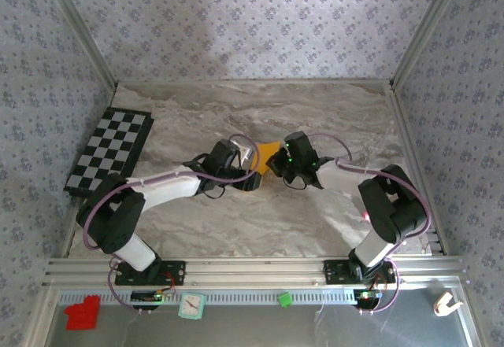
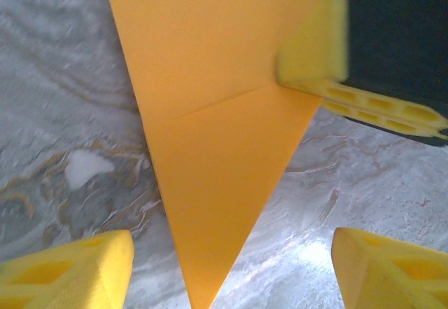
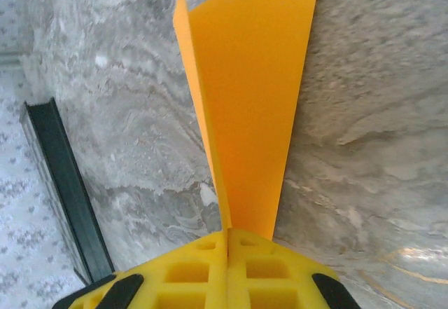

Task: Fold a paper plane with a square sheet of paper (pick it up from the middle)
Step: Fold the wing for the fifth time at the center of the table.

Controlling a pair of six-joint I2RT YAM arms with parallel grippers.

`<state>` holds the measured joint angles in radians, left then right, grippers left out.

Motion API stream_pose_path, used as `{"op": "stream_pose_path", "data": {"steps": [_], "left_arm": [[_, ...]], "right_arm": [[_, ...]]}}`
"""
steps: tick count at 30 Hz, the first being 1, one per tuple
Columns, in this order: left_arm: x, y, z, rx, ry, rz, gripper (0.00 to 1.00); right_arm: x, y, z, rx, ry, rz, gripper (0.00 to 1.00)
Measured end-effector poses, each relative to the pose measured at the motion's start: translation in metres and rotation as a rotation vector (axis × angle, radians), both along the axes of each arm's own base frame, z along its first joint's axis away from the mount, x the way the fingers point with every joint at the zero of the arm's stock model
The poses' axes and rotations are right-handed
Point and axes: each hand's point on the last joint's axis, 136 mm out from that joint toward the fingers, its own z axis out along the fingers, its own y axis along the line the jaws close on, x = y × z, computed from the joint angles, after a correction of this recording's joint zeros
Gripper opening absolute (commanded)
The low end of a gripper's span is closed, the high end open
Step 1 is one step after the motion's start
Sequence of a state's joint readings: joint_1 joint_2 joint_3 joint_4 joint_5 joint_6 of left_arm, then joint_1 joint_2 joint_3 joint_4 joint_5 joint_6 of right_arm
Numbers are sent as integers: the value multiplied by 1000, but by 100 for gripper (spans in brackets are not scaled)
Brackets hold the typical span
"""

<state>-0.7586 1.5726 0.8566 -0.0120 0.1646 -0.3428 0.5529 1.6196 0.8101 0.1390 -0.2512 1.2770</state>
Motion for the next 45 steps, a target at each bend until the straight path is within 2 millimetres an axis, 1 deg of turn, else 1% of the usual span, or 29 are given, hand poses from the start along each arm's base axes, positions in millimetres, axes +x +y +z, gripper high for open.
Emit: {"op": "stream_pose_path", "data": {"steps": [5, 7, 10, 13, 19, 25, 30, 34, 39, 42, 45], "left_arm": [[-1, -17, 2, 33, -148, -124, 67], [0, -22, -3, 58, -190, -164, 66], [2, -24, -15, 97, -220, -206, 63], [4, -26, -22, 120, -249, -237, 60], [10, -32, -23, 129, -310, -276, 53], [11, -37, -25, 114, -333, -297, 50], [10, -38, -29, 111, -337, -311, 45], [8, -38, -37, 117, -321, -321, 37], [6, -39, -40, 116, -315, -332, 30], [6, -39, -40, 116, -314, -334, 25], [6, -39, -43, 118, -307, -336, 21]], "right_arm": [[0, -6, -1, 23, 41, -56, 0], [-1, -7, -1, 30, 59, -72, 0], [-1, -9, -3, 36, 83, -89, 0], [-2, -12, -5, 42, 105, -104, 0], [-4, -16, -7, 54, 141, -119, 3], [-8, -16, -10, 62, 173, -117, 3], [-10, -17, -11, 63, 191, -112, 3], [-10, -16, -10, 75, 202, -112, 4], [-11, -17, -14, 74, 225, -116, 12], [-12, -16, -16, 74, 240, -114, 21], [-12, -17, -16, 75, 249, -111, 33]]}}
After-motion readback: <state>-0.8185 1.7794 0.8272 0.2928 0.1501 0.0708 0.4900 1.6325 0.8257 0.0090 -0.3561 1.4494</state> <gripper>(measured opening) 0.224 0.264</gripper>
